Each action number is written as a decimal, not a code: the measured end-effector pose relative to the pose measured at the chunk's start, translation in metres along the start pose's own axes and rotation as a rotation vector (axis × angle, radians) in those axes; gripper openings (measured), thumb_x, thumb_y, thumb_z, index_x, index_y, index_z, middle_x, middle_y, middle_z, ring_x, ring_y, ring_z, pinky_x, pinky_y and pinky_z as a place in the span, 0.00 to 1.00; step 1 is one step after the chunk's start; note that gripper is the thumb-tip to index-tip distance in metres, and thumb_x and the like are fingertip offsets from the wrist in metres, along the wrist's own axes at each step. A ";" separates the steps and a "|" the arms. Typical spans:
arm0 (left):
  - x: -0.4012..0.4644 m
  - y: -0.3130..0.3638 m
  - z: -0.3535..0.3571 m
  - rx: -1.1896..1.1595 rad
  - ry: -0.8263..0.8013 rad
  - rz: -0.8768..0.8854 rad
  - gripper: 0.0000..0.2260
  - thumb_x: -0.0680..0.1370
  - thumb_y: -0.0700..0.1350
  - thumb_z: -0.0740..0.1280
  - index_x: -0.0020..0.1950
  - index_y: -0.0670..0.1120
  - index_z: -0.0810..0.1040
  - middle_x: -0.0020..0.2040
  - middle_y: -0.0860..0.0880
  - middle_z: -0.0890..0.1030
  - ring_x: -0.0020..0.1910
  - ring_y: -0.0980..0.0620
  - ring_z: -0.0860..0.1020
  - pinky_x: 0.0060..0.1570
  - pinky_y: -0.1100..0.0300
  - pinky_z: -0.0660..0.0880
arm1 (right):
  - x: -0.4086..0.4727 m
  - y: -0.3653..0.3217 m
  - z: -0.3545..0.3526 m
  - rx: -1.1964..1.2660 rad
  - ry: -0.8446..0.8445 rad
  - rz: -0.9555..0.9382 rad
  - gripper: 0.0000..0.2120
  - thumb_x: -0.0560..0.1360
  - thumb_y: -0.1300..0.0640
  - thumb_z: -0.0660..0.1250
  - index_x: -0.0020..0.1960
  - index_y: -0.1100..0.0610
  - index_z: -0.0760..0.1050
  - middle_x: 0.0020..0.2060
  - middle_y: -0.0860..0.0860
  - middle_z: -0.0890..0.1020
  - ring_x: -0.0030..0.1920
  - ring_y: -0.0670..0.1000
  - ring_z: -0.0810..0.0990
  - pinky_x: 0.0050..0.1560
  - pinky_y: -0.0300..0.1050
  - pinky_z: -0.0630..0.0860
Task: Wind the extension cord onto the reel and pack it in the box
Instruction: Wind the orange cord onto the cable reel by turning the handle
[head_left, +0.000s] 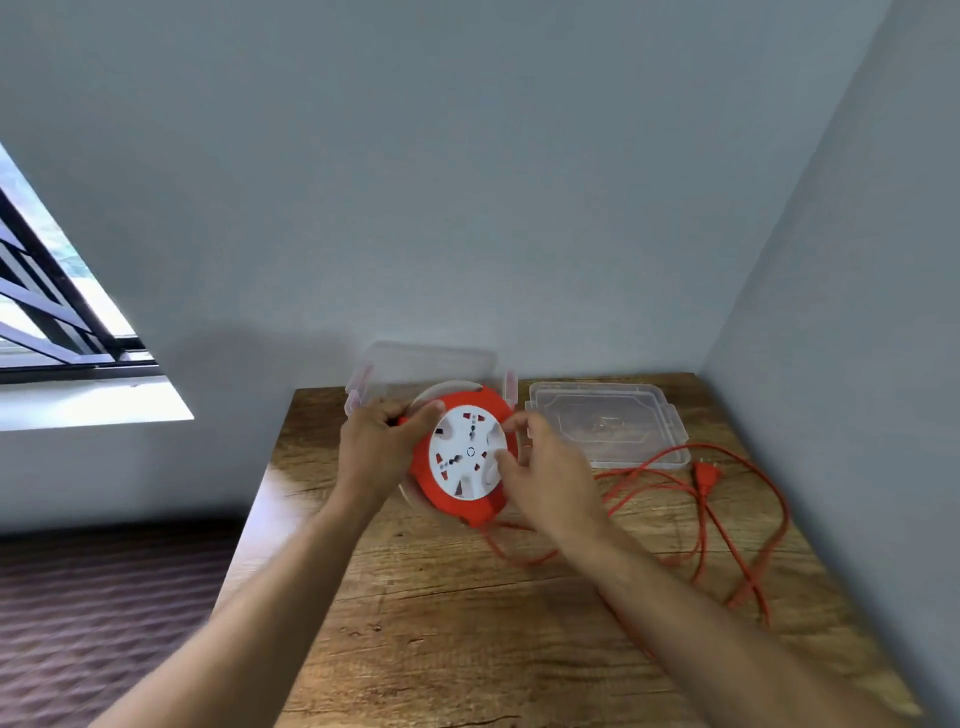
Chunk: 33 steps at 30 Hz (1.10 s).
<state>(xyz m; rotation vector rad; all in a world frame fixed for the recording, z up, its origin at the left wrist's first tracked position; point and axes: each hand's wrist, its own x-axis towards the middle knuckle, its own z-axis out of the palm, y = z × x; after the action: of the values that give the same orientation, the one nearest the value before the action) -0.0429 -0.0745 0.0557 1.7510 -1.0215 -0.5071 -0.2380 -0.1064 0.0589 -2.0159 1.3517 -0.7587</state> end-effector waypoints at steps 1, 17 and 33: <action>0.004 0.000 -0.004 -0.008 -0.048 -0.037 0.19 0.75 0.55 0.76 0.29 0.44 0.80 0.30 0.44 0.84 0.29 0.63 0.76 0.36 0.61 0.74 | 0.002 0.006 -0.007 -0.231 0.006 -0.210 0.14 0.78 0.51 0.66 0.61 0.41 0.68 0.45 0.48 0.84 0.35 0.51 0.83 0.34 0.48 0.80; 0.024 0.033 -0.012 0.161 -0.533 -0.126 0.12 0.76 0.51 0.76 0.42 0.43 0.89 0.37 0.45 0.89 0.34 0.50 0.87 0.36 0.60 0.84 | 0.019 0.001 -0.009 -0.984 -0.383 -1.137 0.27 0.79 0.54 0.66 0.73 0.39 0.60 0.64 0.64 0.71 0.34 0.62 0.81 0.28 0.53 0.80; 0.002 0.011 -0.006 0.008 -0.054 0.054 0.10 0.75 0.53 0.77 0.37 0.49 0.88 0.33 0.51 0.86 0.33 0.61 0.79 0.42 0.54 0.79 | 0.009 -0.006 0.016 0.168 -0.137 0.113 0.14 0.77 0.49 0.68 0.61 0.43 0.71 0.48 0.49 0.83 0.29 0.49 0.79 0.23 0.39 0.71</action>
<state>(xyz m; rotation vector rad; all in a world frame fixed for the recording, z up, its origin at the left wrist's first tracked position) -0.0417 -0.0739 0.0684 1.7200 -1.1070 -0.5195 -0.2196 -0.1109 0.0542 -1.8106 1.2684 -0.6486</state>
